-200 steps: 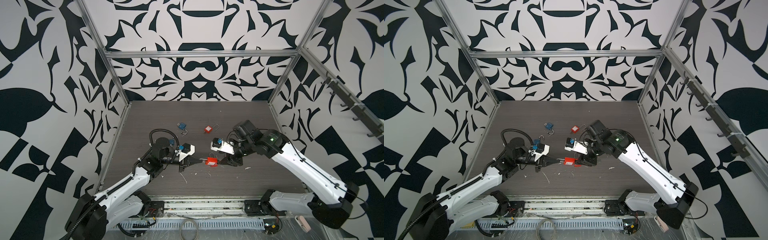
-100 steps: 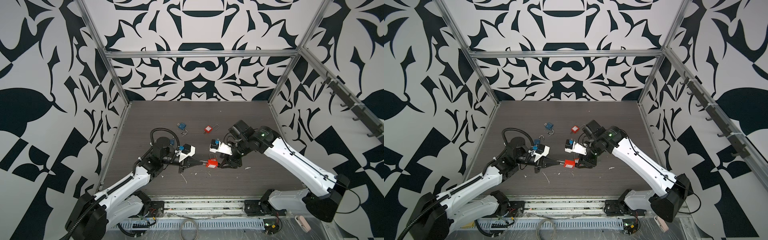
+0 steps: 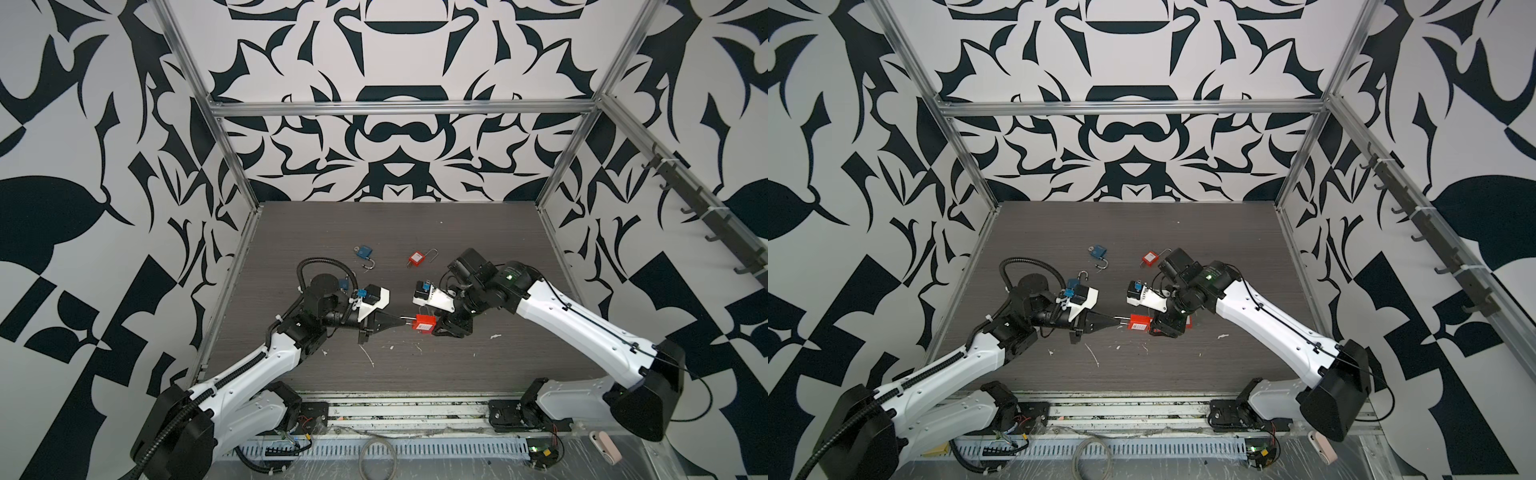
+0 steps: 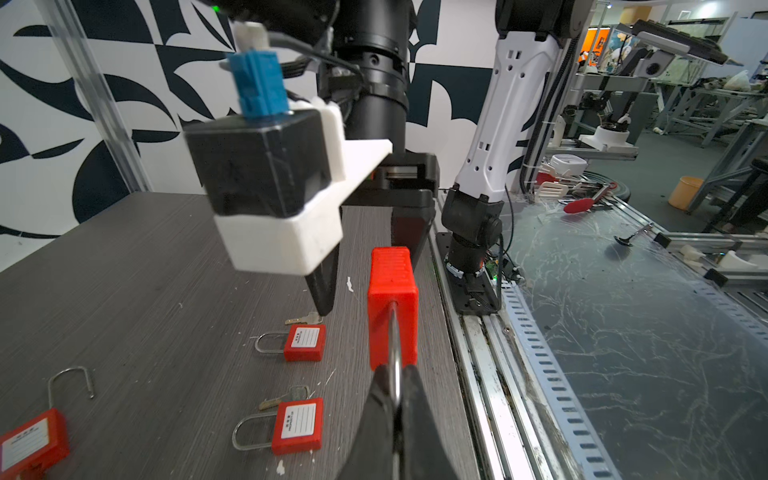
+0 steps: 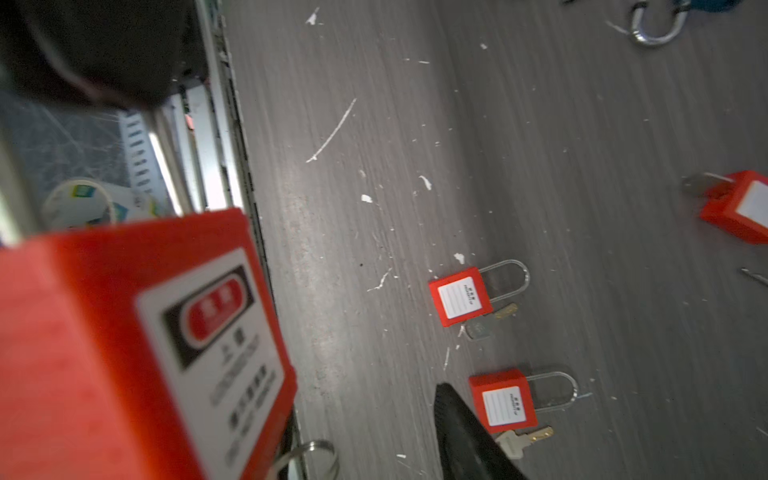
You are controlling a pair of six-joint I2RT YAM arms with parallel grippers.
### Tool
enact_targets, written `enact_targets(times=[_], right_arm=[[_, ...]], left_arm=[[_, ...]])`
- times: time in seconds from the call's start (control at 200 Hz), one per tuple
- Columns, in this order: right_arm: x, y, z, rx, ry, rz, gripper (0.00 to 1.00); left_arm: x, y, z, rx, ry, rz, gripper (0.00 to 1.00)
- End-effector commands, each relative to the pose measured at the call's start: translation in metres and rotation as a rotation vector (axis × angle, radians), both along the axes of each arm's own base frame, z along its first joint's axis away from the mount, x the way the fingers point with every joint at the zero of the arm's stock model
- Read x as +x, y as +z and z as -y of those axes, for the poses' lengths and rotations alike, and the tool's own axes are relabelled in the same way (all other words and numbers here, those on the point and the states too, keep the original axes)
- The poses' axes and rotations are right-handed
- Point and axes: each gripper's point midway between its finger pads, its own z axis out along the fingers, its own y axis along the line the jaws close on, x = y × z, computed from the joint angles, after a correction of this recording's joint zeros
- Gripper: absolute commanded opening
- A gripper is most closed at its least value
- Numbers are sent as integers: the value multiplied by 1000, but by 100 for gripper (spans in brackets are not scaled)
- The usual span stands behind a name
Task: Lock with the key
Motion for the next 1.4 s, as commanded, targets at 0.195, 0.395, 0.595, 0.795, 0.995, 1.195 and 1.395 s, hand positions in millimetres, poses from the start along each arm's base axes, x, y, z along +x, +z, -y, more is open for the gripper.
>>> enact_targets(times=[0.195, 0.395, 0.595, 0.795, 0.995, 1.195, 1.395], right_arm=[[2, 26, 8, 68, 33, 239, 62], [-33, 22, 36, -11, 57, 134, 62], [-42, 38, 35, 48, 77, 140, 61], [-29, 68, 12, 161, 90, 197, 53], [-29, 61, 0, 153, 126, 155, 45], [-32, 52, -2, 142, 141, 119, 39], [-34, 46, -2, 130, 146, 100, 18]], left_arm=[[-7, 7, -1, -15, -16, 26, 0], [-6, 10, 0, -11, -19, 37, 0], [-7, 10, 1, -10, -29, 30, 0], [-9, 10, 1, -6, -42, 22, 0], [-9, 12, 3, -6, -45, 27, 0], [-10, 12, 3, -2, -52, 28, 0], [-10, 12, 3, 4, -56, 34, 0]])
